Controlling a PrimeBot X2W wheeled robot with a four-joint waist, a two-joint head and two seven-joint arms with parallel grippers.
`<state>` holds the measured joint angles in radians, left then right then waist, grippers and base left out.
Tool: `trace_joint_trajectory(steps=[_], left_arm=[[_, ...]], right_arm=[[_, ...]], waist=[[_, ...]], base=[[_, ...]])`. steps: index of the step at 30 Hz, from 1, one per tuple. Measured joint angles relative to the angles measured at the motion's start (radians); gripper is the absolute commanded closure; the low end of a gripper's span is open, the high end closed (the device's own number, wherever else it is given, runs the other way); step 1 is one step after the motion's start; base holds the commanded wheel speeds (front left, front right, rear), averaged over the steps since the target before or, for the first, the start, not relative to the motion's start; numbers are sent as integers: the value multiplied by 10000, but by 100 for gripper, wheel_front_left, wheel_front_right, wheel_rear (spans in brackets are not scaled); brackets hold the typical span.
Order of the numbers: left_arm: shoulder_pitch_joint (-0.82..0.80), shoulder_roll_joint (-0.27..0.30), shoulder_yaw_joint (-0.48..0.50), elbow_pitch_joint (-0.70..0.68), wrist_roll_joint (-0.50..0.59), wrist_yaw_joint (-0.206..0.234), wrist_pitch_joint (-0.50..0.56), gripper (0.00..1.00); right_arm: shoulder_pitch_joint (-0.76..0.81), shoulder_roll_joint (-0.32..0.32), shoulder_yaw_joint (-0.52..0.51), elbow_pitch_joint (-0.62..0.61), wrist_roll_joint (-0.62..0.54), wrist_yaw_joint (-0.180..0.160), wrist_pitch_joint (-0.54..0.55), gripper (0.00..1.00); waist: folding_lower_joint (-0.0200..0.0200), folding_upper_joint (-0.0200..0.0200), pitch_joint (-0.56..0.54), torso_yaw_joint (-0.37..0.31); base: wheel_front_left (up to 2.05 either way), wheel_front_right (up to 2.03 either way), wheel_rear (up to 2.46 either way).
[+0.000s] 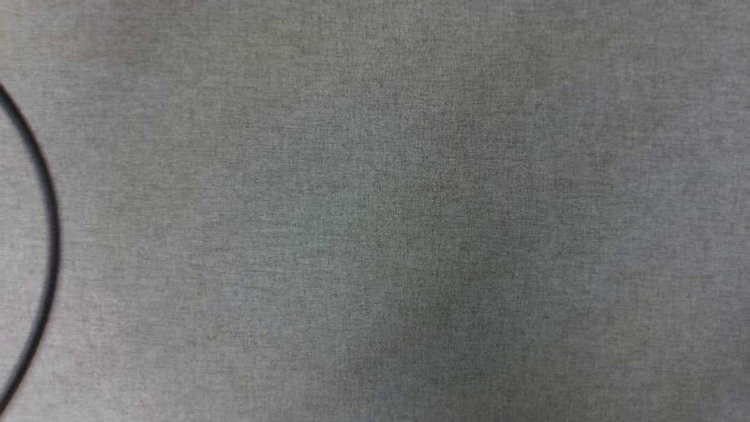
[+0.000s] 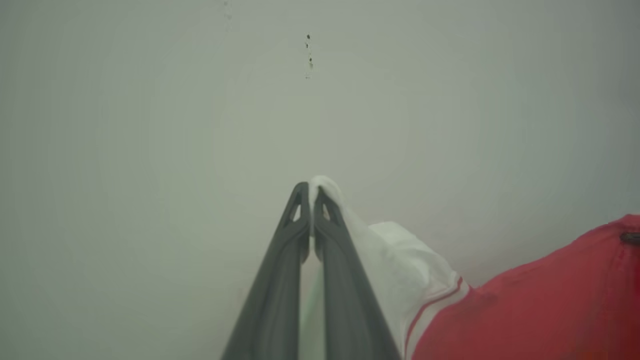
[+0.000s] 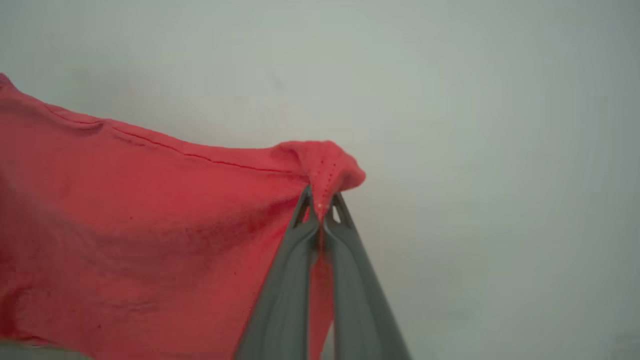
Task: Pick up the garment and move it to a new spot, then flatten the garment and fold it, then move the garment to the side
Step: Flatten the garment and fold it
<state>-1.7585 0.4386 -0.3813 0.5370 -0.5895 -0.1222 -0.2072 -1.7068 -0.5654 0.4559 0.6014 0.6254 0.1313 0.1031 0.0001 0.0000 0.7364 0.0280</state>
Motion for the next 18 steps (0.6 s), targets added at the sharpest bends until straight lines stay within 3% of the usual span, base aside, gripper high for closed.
trace_joint_trajectory(steps=[10,18], left_arm=[[3857,568,84,-1517,-460,194,-353,100],[7832,1131,437,-3699,-1020,1118,-391,100]], right_arm=[[2932,-627,1160,-767,1172,0,-853,100],[5894,-1296,1453,-1973,1720,0,-1066,100]], waist=[[0,0,-880,27],[-1,0,-1916,0]], base=[[0,0,0],[0,0,0]])
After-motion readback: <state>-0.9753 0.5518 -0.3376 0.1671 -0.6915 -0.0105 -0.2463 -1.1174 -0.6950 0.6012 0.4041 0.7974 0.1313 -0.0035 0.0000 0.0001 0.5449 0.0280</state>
